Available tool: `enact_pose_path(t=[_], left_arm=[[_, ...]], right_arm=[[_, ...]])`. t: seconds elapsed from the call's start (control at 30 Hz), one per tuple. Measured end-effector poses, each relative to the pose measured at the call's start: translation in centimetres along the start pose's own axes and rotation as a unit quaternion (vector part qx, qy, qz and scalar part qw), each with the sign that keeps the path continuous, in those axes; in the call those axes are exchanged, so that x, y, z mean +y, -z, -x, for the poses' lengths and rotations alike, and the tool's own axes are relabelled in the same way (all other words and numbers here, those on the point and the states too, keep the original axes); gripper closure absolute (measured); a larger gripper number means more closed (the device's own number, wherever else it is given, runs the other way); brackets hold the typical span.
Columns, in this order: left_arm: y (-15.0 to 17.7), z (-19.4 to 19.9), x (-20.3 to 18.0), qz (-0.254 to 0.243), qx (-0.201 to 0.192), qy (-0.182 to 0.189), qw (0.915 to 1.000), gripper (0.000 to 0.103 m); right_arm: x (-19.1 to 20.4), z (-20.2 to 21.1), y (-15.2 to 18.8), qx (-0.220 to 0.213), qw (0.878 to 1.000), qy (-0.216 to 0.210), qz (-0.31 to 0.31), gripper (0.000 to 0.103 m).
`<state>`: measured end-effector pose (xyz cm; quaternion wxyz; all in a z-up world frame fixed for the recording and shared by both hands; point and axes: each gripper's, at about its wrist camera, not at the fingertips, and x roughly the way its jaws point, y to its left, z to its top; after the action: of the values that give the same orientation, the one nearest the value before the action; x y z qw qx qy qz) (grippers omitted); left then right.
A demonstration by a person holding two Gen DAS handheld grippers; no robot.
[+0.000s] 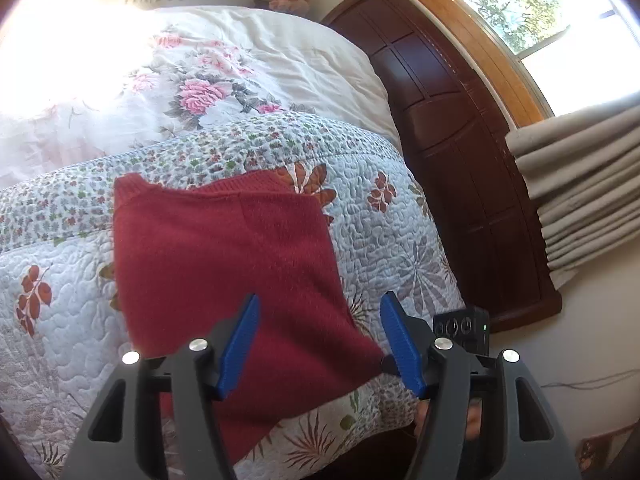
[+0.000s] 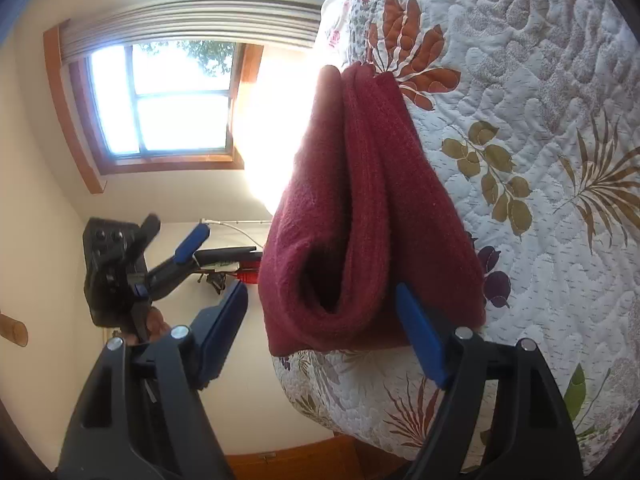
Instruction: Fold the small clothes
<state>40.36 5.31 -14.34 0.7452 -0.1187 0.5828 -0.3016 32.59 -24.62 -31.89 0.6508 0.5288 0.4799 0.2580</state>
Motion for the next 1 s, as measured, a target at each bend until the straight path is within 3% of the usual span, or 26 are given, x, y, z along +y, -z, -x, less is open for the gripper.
enact_pose_path(t=[0.13, 0.27, 0.33, 0.6, 0.8, 1.0], left_arm=[[6.6, 1.5, -0.6, -0.068, -0.014, -0.061, 0.9957, 0.04], [12.2, -0.1, -3.6, -0.177, -0.002, -0.151, 0.9726, 0.04], [13.9, -1.7, -4.4, -0.207, 0.013, -0.18, 0.9616, 0.04], [14.2, -4.8, -4.3, -0.218, 0.009, -0.241, 0.9456, 0.04], [13.6, -5.7, -5.1, -0.211, 0.023, -0.308, 0.9274, 0.04], [13.4, -6.0, -4.3, -0.187, 0.019, -0.34, 0.9215, 0.04]], right_arm=[[0.7, -1.7, -1.6, 0.053, 0.999, 0.005, 0.012, 0.025], [1.6, -4.1, -2.4, 0.099, 0.994, 0.025, 0.027, 0.027], [2.0, -4.7, -2.3, 0.113, 0.993, 0.03, 0.03, 0.035], [2.8, -4.3, -2.3, 0.113, 0.993, 0.03, 0.028, 0.037], [3.0, -4.1, -3.1, 0.112, 0.993, 0.021, 0.023, 0.036], [2.9, -3.3, -4.4, 0.105, 0.994, 0.025, 0.03, 0.036]])
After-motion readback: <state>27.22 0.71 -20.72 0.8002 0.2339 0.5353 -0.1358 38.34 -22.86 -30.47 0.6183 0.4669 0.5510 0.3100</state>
